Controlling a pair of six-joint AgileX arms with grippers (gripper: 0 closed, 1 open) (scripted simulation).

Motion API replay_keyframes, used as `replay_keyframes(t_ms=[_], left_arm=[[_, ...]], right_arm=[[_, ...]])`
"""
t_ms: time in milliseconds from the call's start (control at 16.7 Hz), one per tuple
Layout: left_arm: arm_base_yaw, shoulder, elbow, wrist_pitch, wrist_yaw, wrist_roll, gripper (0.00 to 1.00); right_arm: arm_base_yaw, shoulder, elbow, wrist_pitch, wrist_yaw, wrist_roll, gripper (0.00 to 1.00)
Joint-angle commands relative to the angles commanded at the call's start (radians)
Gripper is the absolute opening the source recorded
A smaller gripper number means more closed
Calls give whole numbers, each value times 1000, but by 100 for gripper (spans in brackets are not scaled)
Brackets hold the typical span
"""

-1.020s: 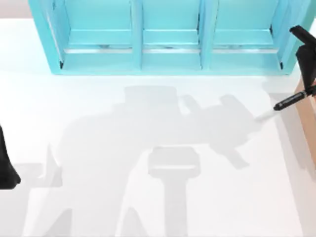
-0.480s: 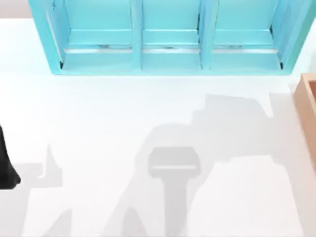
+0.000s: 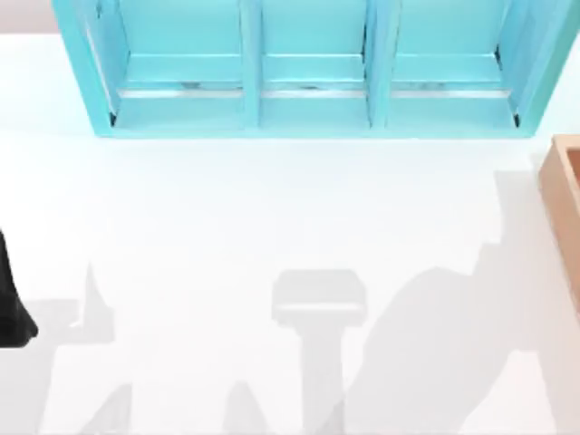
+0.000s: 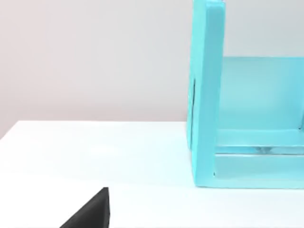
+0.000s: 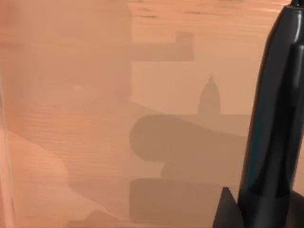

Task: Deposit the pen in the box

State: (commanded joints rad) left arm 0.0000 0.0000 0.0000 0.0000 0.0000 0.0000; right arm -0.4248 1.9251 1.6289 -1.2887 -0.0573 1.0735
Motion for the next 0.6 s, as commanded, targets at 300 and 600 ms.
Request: replay_keyframes(t_ms=[300, 600], left_arm=[[0, 0, 0, 0, 0, 0, 100], [0, 0, 0, 0, 0, 0, 100]], right_arm=[[-118, -48, -48, 14, -8, -34, 0], [-115, -44, -45, 14, -7, -32, 0]])
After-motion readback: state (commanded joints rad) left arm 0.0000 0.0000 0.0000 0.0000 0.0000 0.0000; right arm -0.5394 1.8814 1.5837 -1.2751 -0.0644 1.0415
